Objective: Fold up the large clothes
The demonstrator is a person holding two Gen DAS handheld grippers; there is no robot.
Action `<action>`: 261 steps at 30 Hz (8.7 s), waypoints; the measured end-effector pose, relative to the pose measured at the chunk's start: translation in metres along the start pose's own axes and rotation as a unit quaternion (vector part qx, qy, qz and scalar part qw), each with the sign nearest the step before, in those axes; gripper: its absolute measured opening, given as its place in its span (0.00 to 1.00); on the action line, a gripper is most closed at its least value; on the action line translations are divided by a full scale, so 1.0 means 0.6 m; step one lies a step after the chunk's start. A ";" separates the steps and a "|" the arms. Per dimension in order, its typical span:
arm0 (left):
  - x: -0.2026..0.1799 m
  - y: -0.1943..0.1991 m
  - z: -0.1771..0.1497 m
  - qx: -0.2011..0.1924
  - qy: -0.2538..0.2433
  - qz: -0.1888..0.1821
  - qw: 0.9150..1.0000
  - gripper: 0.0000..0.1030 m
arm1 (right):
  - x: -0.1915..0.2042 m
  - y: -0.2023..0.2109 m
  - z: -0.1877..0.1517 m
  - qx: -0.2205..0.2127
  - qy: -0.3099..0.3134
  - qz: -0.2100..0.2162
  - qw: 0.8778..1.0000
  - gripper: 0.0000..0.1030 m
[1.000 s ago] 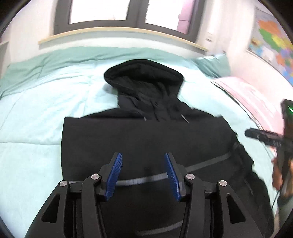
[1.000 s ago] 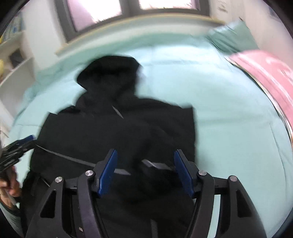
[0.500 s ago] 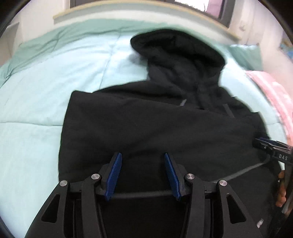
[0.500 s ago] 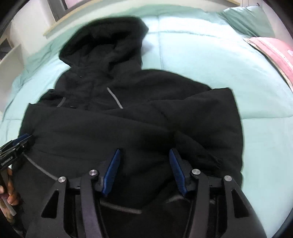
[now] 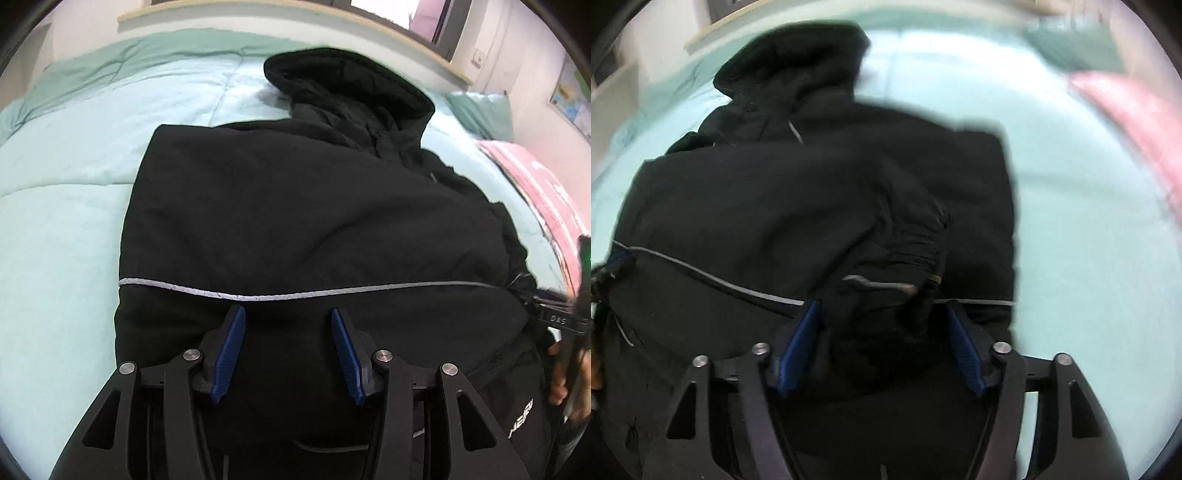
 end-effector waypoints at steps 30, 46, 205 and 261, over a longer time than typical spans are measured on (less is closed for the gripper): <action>-0.022 0.236 0.232 -0.019 0.003 -0.051 0.999 0.49 | 0.013 0.264 0.153 -0.012 0.009 -0.001 1.000 0.71; -0.020 -0.052 0.485 0.005 -0.008 -0.032 0.999 0.49 | 0.115 0.034 0.450 -0.024 0.035 0.028 0.999 0.75; -0.124 0.094 0.025 0.153 -0.001 -0.151 0.977 0.36 | 0.231 0.102 0.092 0.035 0.037 0.144 0.988 0.58; 0.193 0.330 -0.386 0.251 0.240 -0.106 0.932 0.40 | -0.061 0.253 -0.232 0.146 -0.138 0.032 0.979 0.72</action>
Point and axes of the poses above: each gripper's, at about its wrist camera, not at the fingertips, and y roughly against the way its jaws point, x to its left, z to its top, the point moved 10 cm from there along -y, roughly the way its jaws point, and after that the axes turned 1 degree about -y, right-handed, at the moved point
